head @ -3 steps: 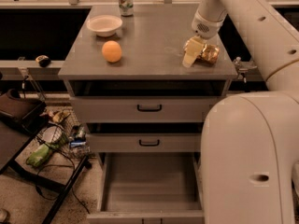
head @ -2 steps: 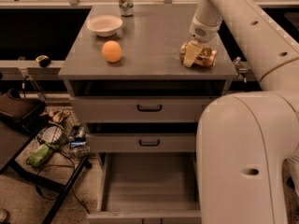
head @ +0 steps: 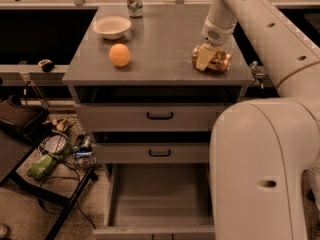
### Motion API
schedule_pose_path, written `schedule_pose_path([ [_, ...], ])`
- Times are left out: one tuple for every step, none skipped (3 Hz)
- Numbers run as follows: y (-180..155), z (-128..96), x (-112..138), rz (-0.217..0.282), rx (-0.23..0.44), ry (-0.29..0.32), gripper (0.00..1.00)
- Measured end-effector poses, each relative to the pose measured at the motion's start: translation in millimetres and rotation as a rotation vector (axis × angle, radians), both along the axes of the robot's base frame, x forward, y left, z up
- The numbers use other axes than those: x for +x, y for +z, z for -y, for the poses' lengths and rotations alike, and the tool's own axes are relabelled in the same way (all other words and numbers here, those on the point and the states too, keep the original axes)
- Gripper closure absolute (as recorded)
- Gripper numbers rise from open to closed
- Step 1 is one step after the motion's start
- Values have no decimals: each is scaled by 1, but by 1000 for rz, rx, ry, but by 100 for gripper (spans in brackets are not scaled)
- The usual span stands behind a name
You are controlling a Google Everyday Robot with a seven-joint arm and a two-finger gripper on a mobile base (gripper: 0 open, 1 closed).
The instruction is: Place orange can into bottom drawer
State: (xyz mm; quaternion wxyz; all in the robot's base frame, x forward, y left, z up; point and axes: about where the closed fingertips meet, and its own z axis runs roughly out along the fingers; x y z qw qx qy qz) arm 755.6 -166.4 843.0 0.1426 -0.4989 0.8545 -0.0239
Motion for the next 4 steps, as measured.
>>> schedule_pose_path([
  [16, 7, -8, 30, -33, 0, 100],
  [47, 38, -37, 87, -101, -53, 100],
  [83, 65, -83, 181, -84, -127, 100],
  [86, 61, -126, 261, 38, -188, 100],
])
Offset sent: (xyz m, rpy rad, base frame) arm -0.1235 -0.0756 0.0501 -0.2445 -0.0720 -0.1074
